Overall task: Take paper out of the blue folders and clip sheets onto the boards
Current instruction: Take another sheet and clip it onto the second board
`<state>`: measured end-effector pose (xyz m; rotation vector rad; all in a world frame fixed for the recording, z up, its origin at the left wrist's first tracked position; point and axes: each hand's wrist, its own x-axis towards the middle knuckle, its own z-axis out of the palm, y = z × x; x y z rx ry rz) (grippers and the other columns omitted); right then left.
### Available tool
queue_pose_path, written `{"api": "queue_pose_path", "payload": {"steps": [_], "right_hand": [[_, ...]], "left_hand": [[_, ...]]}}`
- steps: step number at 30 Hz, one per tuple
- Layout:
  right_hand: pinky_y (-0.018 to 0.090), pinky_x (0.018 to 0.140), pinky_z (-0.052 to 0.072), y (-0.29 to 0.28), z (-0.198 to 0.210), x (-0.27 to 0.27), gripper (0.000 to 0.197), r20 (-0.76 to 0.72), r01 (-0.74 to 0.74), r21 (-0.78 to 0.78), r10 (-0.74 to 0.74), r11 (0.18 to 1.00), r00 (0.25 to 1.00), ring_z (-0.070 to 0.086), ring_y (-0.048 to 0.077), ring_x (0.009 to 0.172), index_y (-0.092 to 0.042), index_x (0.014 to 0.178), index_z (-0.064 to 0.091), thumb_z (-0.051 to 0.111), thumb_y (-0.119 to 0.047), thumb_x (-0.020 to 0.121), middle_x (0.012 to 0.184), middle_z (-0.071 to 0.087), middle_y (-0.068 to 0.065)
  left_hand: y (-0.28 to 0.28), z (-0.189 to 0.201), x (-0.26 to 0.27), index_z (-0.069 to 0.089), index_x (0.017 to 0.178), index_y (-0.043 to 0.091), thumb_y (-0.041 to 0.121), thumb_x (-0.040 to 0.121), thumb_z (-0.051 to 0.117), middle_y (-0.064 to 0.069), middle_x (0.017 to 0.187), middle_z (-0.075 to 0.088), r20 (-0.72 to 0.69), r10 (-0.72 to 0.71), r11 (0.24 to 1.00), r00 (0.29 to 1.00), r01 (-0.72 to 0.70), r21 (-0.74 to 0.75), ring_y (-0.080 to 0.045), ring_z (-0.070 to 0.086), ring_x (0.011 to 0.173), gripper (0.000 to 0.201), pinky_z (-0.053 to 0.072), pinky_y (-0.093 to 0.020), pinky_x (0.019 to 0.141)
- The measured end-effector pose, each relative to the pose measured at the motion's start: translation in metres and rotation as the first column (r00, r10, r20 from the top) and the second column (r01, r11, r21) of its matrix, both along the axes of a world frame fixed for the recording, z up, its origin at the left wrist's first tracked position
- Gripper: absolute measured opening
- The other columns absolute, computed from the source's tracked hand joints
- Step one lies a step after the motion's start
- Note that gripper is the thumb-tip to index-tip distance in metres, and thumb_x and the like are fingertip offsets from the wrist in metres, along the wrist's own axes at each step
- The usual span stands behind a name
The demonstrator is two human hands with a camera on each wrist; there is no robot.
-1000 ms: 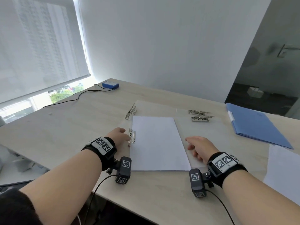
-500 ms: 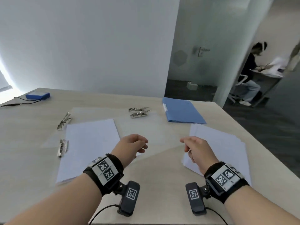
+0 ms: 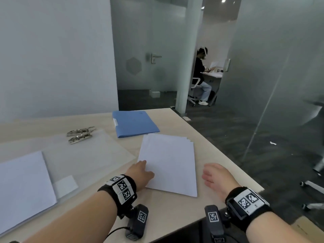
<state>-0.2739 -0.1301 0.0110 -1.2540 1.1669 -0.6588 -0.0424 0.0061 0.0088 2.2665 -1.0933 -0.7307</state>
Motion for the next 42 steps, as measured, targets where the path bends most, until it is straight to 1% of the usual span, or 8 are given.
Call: {"api": "queue_pose_path", "payload": {"steps": [8,10,18,25,29,33,38,42], "right_hand": [[0.037,0.068,0.053,-0.012,-0.001,-0.012,0.014,0.104,0.035,0.162,-0.052,0.986,0.993,0.070,0.025,0.085,-0.012,0.095,0.054,0.043,-0.011,0.103,0.091,0.070,0.009],[0.037,0.066,0.053,-0.015,-0.004,-0.012,0.016,0.090,0.049,0.173,-0.066,0.984,0.994,0.070,0.026,0.081,-0.009,0.096,0.057,0.043,-0.013,0.102,0.087,0.074,0.011],[0.038,0.074,0.052,-0.030,-0.007,-0.009,0.023,-0.020,0.020,0.174,-0.017,0.985,1.000,0.069,0.035,0.088,-0.001,0.104,0.069,0.055,-0.018,0.100,0.101,0.076,0.019],[0.028,0.052,0.052,-0.036,-0.007,-0.001,0.009,-0.083,-0.028,0.179,0.044,0.984,0.996,0.067,0.028,0.076,-0.006,0.096,0.065,0.059,-0.012,0.099,0.091,0.072,0.014],[0.035,0.071,0.052,-0.038,-0.012,-0.003,0.013,-0.120,-0.067,0.112,0.080,0.991,0.990,0.069,0.038,0.091,0.004,0.103,0.067,0.059,-0.003,0.096,0.101,0.073,0.023],[0.034,0.067,0.051,-0.038,-0.014,-0.010,0.011,-0.088,-0.026,0.044,0.030,0.999,0.996,0.067,0.032,0.081,0.000,0.097,0.068,0.057,0.001,0.096,0.091,0.072,0.017],[0.041,0.079,0.056,-0.032,-0.013,-0.022,0.017,-0.032,0.005,-0.073,-0.007,0.997,0.999,0.070,0.034,0.091,-0.008,0.100,0.073,0.056,-0.005,0.098,0.095,0.076,0.011],[0.039,0.076,0.057,-0.025,-0.005,-0.026,0.018,0.056,-0.010,-0.123,0.017,0.992,0.998,0.072,0.031,0.090,-0.010,0.097,0.073,0.055,-0.009,0.100,0.098,0.078,0.010]], "left_hand": [[-0.018,-0.004,-0.009,0.028,0.150,0.021,0.045,0.083,0.043,0.000,0.161,0.018,0.088,-0.123,0.975,0.989,0.103,0.199,-0.028,0.010,0.149,0.072,0.017,-0.046,0.119],[-0.017,-0.004,-0.011,0.037,0.138,0.022,0.043,0.086,0.043,0.002,0.149,0.030,0.135,-0.130,0.972,0.982,0.099,0.215,-0.029,0.018,0.144,0.057,0.024,-0.051,0.113],[-0.012,-0.003,-0.012,0.012,0.150,0.044,0.046,0.087,0.040,0.000,0.165,0.003,0.077,-0.107,0.965,0.991,0.085,0.248,-0.031,-0.005,0.152,0.070,0.005,-0.050,0.119],[-0.006,0.001,-0.016,0.010,0.152,0.042,0.043,0.090,0.041,-0.003,0.165,0.004,0.057,-0.147,0.954,0.987,0.127,0.270,-0.028,-0.013,0.151,0.068,-0.001,-0.048,0.119],[-0.005,-0.002,-0.012,0.010,0.153,0.039,0.040,0.094,0.042,0.004,0.165,0.001,0.050,-0.155,0.970,0.987,0.142,0.197,-0.026,-0.014,0.151,0.067,-0.003,-0.050,0.120],[-0.006,-0.006,-0.006,0.013,0.154,0.035,0.042,0.096,0.044,0.005,0.165,-0.002,0.056,-0.172,0.968,0.984,0.158,0.197,-0.025,-0.015,0.151,0.066,-0.004,-0.049,0.121],[-0.006,0.005,-0.002,0.023,0.154,0.028,0.039,0.094,0.054,-0.006,0.162,0.021,-0.234,0.003,1.000,0.972,-0.004,-0.006,-0.026,0.020,0.149,0.068,0.023,-0.034,0.113],[-0.012,0.019,0.004,0.025,0.153,0.021,0.036,0.096,0.053,-0.004,0.155,0.037,-0.201,0.095,0.972,0.975,-0.134,-0.192,-0.026,0.039,0.139,0.065,0.032,-0.033,0.108]]}}
